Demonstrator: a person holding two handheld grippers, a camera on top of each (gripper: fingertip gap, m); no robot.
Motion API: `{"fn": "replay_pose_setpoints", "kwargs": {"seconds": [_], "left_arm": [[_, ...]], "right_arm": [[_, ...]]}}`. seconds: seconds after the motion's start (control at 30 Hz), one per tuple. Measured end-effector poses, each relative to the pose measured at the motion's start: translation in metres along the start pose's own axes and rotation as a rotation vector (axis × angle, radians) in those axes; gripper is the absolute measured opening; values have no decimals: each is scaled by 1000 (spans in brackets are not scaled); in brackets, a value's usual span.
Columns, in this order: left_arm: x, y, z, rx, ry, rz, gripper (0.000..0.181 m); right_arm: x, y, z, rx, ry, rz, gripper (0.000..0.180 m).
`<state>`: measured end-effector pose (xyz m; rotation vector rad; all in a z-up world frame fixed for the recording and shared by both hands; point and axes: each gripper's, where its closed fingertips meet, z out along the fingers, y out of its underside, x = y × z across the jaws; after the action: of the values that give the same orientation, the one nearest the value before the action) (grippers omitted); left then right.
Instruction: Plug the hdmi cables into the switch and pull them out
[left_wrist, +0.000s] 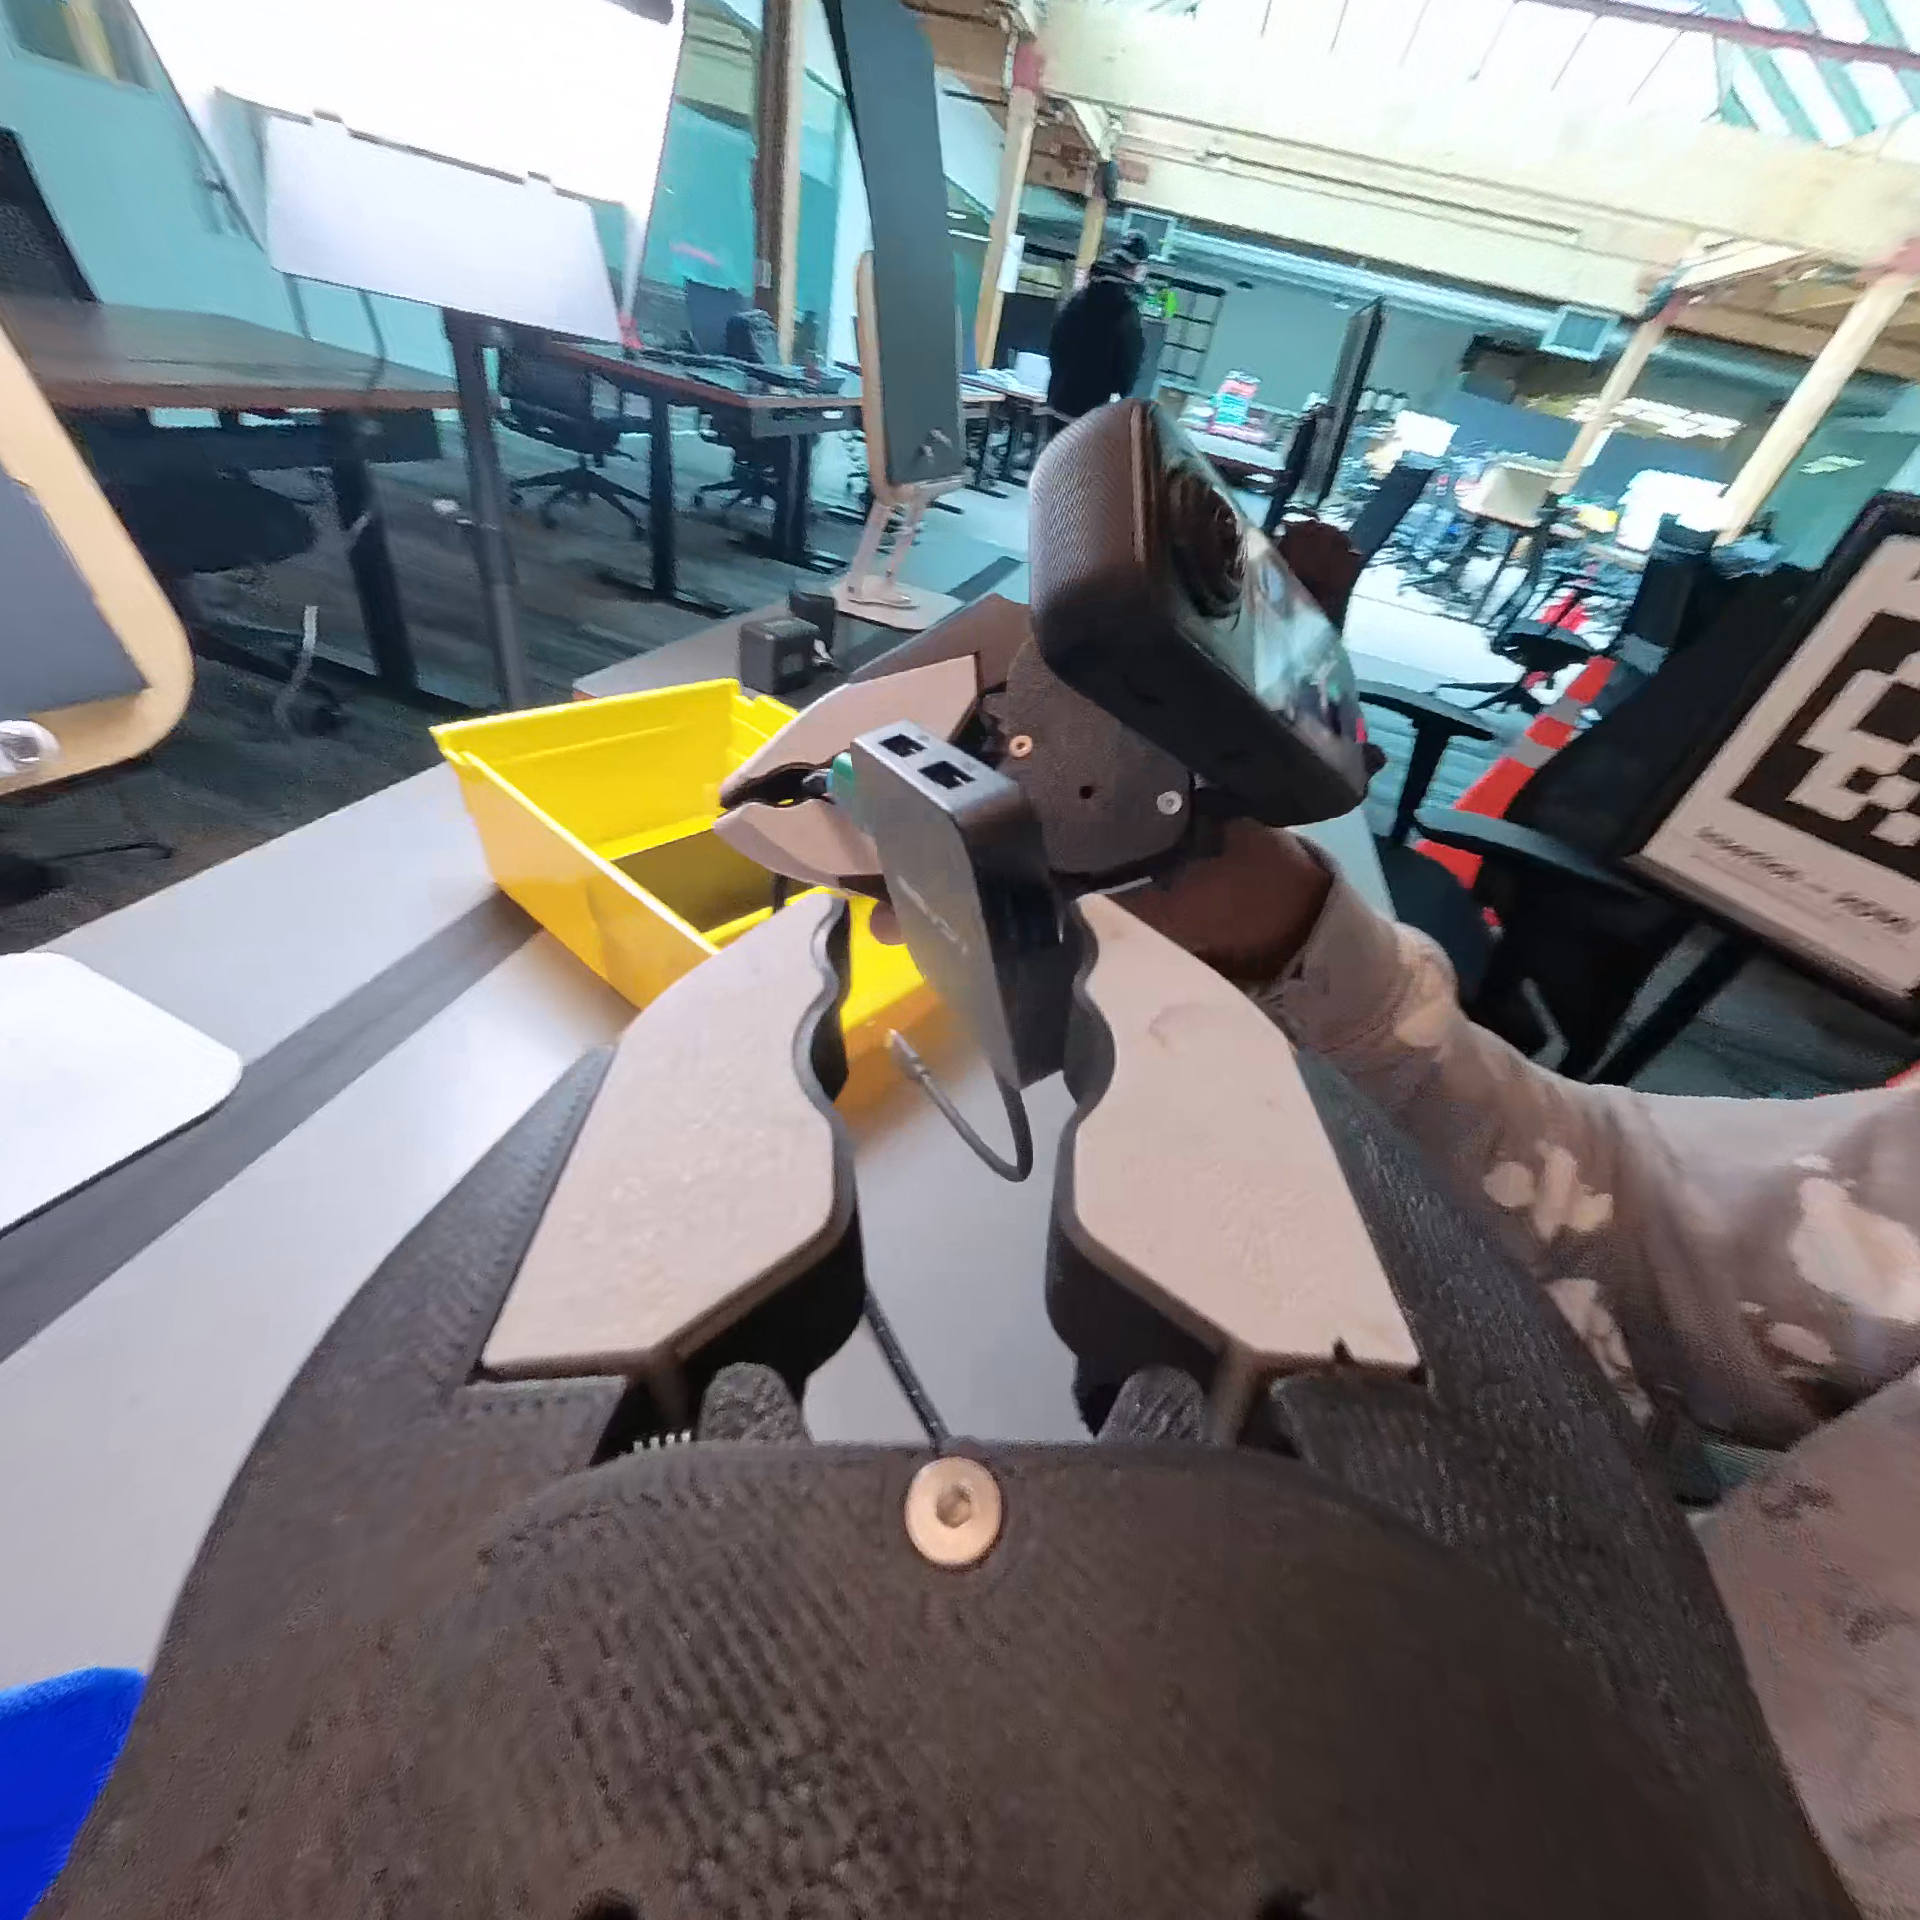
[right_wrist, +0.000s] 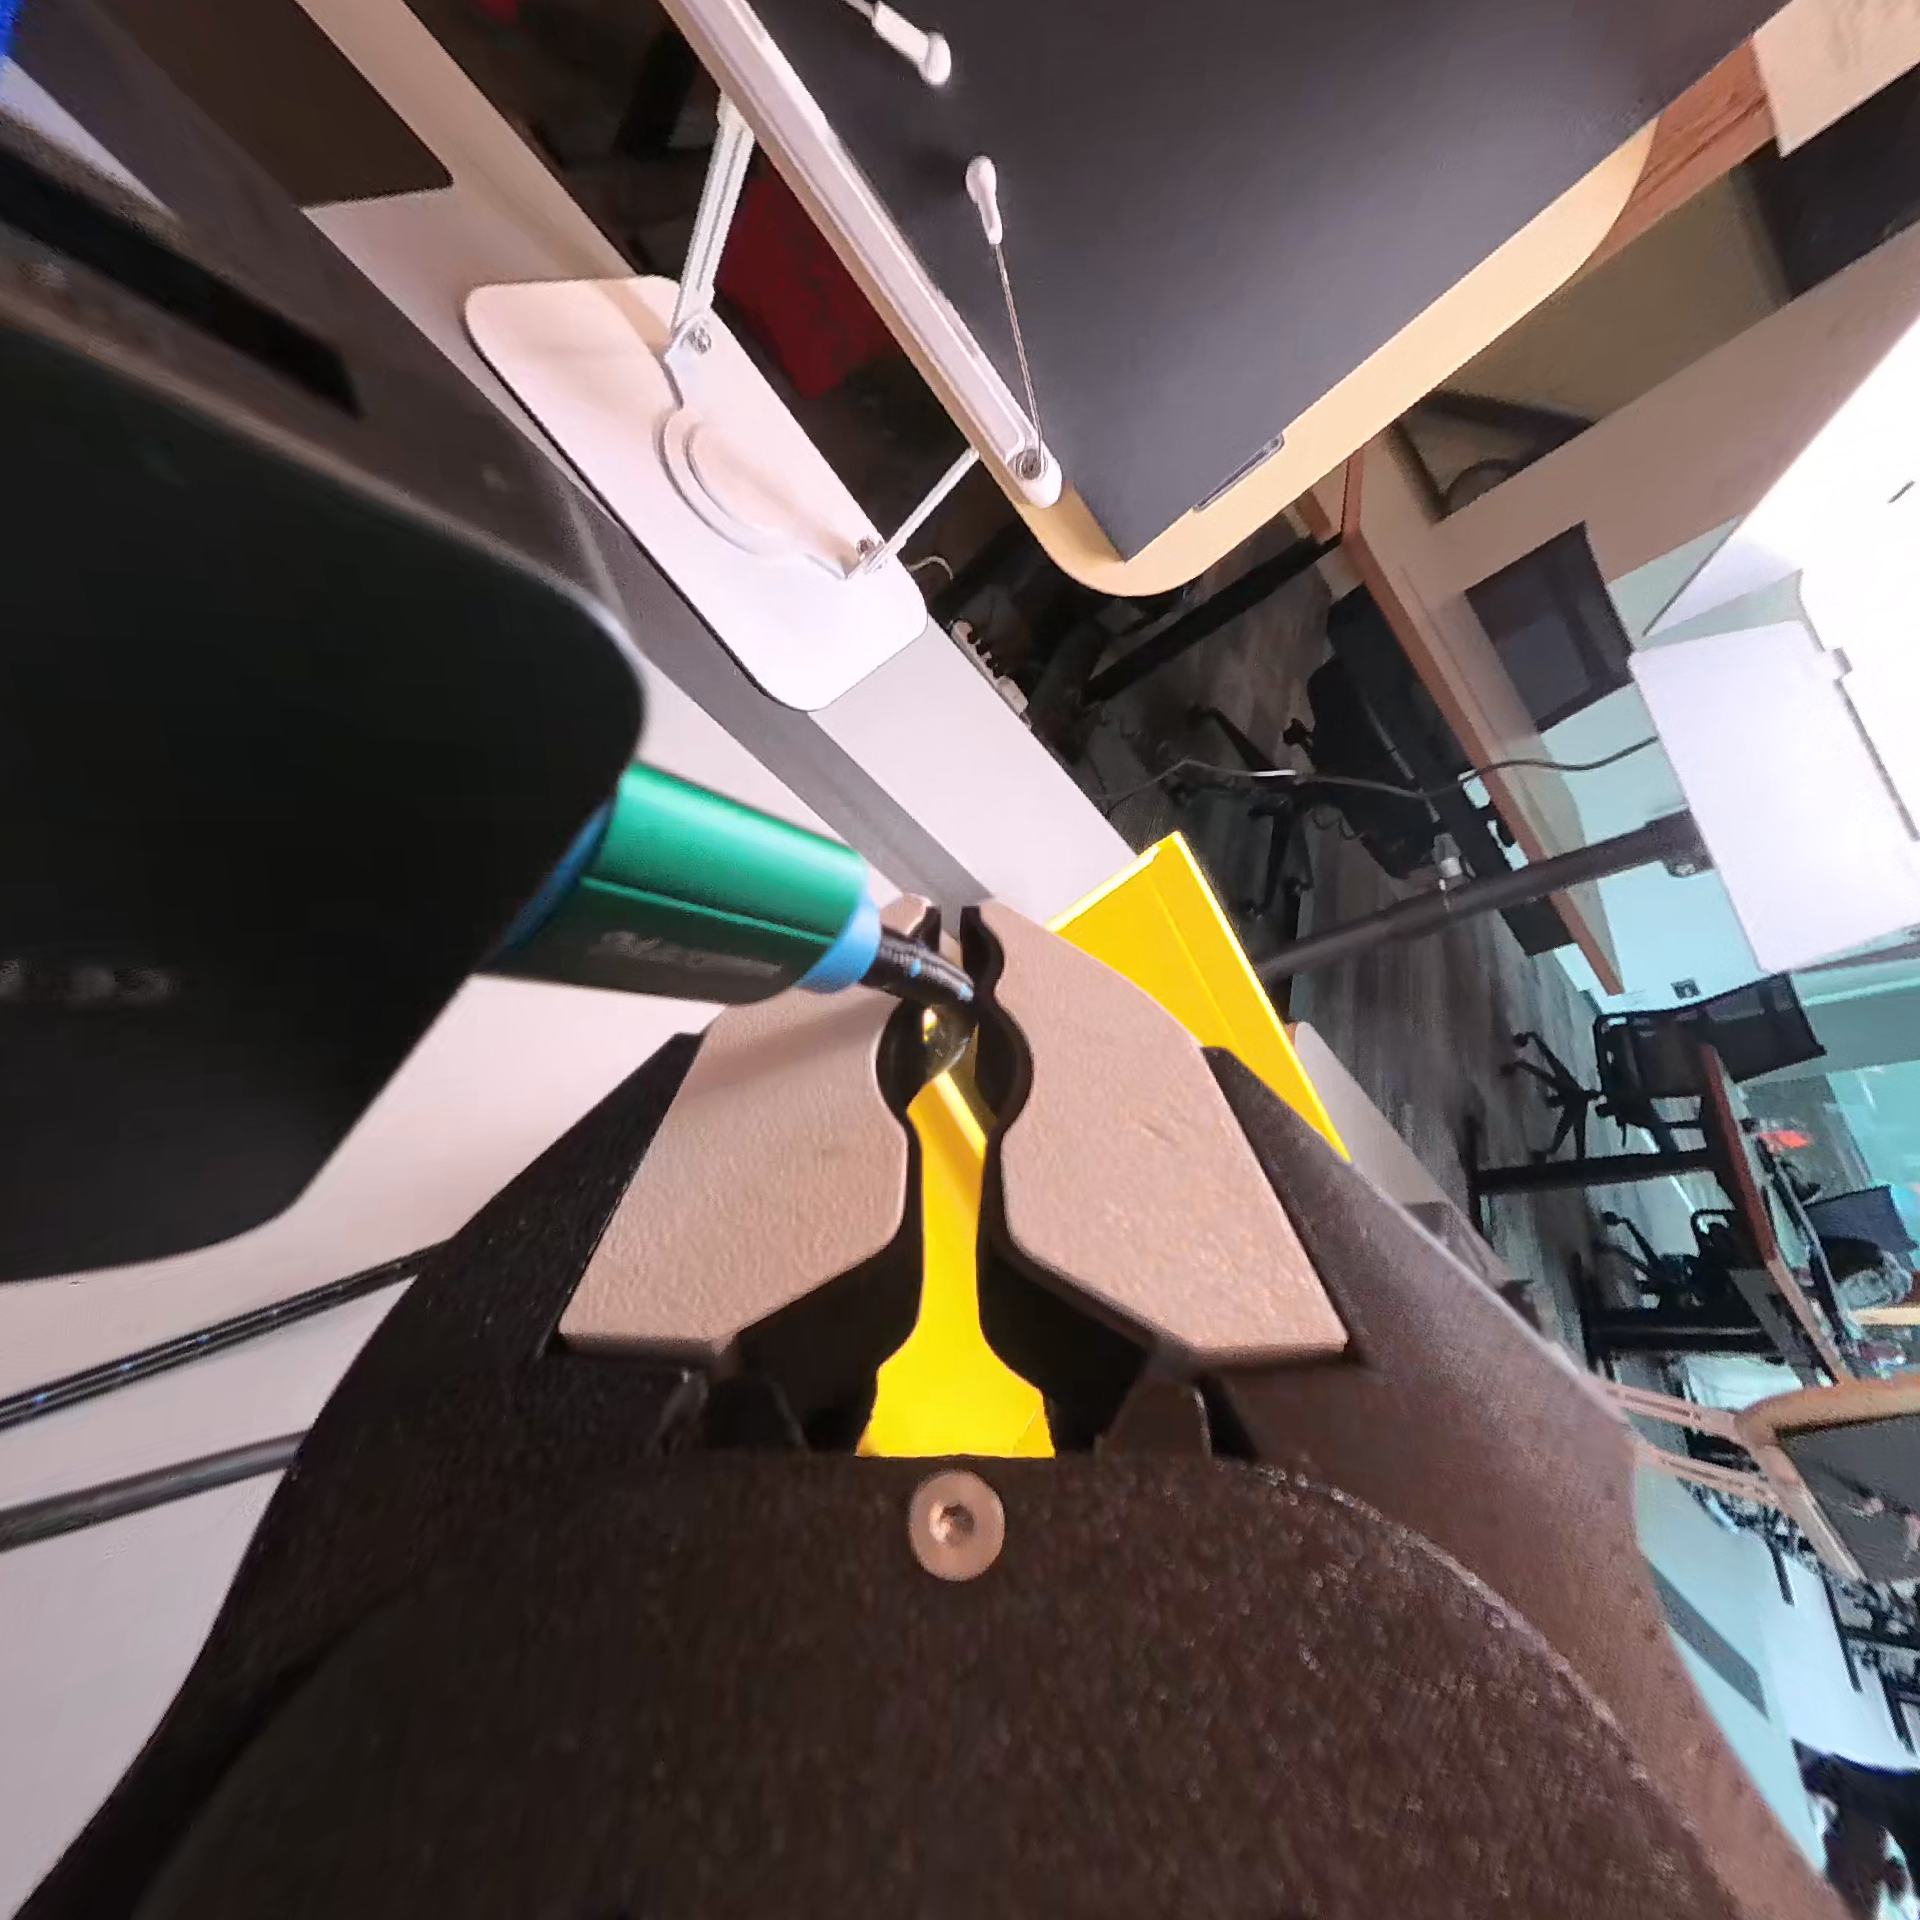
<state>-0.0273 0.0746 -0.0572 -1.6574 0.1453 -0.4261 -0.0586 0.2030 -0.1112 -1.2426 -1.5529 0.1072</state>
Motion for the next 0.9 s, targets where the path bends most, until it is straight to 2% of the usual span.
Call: {"fn": "replay_pose_setpoints", "kwargs": {"seconds": [0.13,0.23,0.27,0.4,0.53,0.67,0.73,0.8,0.9], "left_arm": [[-19,13,0,-52,-105,14,36],[-49,23,-4,-69,-220,66,28],[-53,26,-4,-61,-199,33,30],[-50,24,-15,23,51,-148,16],[-45,5,-33,149,198,-214,15],[-55,-14,-56,248,174,-205,14],[-61,-23,-68,299,149,-202,14],[-61,-32,-78,354,147,-189,14],[-56,-45,-88,447,162,-184,14]], "right_arm": [[-5,3,4,-25,-11,-10,5],[-17,-6,0,11,-63,-23,6],[-20,-9,-1,24,-72,-32,6],[-32,-25,-12,181,-243,17,6],[-25,-53,-50,449,-411,135,15],[15,-74,-99,734,-479,368,16],[23,-81,-119,825,-580,476,14],[16,-86,-130,860,-721,531,13],[-12,-97,-127,832,-883,577,15]]}}
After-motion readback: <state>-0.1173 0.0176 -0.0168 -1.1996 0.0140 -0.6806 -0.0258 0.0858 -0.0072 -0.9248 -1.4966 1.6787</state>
